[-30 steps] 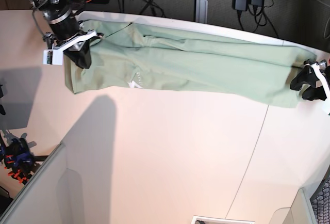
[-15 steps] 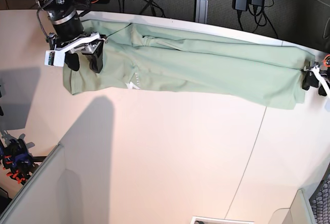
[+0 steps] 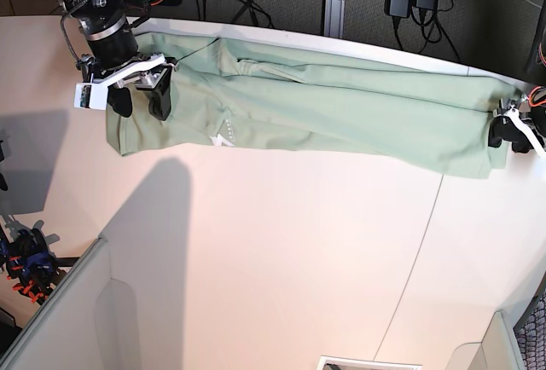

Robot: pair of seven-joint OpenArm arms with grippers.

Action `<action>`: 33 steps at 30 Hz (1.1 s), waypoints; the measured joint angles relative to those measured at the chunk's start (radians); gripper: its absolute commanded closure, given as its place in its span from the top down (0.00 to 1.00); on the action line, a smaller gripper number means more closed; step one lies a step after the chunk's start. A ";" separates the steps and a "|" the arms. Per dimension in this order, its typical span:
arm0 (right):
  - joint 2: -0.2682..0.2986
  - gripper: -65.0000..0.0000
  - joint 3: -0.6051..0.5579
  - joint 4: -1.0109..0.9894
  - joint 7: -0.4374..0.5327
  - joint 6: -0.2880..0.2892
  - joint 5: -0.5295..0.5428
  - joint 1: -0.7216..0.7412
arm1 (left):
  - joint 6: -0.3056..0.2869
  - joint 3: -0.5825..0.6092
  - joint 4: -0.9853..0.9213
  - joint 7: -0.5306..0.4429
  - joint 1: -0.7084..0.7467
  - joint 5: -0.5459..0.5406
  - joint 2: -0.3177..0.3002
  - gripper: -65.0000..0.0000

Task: Fold the T-shirt properly
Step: 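Hold both ends of the folded strip and smooth it flat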

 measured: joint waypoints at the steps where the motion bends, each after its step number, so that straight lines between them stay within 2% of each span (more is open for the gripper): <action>1: 0.000 0.64 0.000 0.000 0.000 0.000 0.000 0.000 | 0.000 0.000 -0.010 0.000 0.000 -0.010 0.000 0.69; 10: 0.000 0.64 0.000 0.000 0.000 0.000 0.000 0.008 | -0.024 -0.005 0.025 -0.033 0.106 -0.095 -0.003 0.69; 17: 0.000 0.64 0.000 0.000 0.000 0.000 0.001 0.027 | -0.038 -0.005 0.038 -0.023 0.113 -0.088 0.000 0.68; 19: 0.000 0.64 0.000 0.000 0.000 0.000 0.000 0.027 | -0.053 -0.005 0.037 -0.024 0.113 -0.090 0.000 0.59; 22: 0.000 0.64 0.000 0.000 0.000 0.000 0.000 0.027 | -0.114 -0.003 0.033 -0.007 0.116 -0.131 0.007 0.36; 25: 0.000 0.64 0.000 0.000 0.000 0.000 0.000 0.027 | -0.163 0.002 0.030 -0.031 0.117 -0.159 0.025 0.30; 26: 0.000 0.64 0.000 0.000 0.000 0.000 0.000 0.027 | -0.172 0.004 0.029 -0.054 0.120 -0.155 0.031 0.25; 28: 0.000 0.64 0.000 0.000 0.000 0.000 0.000 0.027 | -0.180 0.005 0.027 -0.072 0.121 -0.148 0.037 0.04; 29: 0.000 0.64 0.000 0.000 0.000 0.000 0.000 0.027 | -0.186 0.005 0.027 -0.083 0.119 -0.145 0.040 0.00; 33: 0.000 0.64 0.000 0.000 0.000 0.000 0.000 0.027 | -0.196 0.005 0.025 -0.106 0.096 -0.090 0.061 0.00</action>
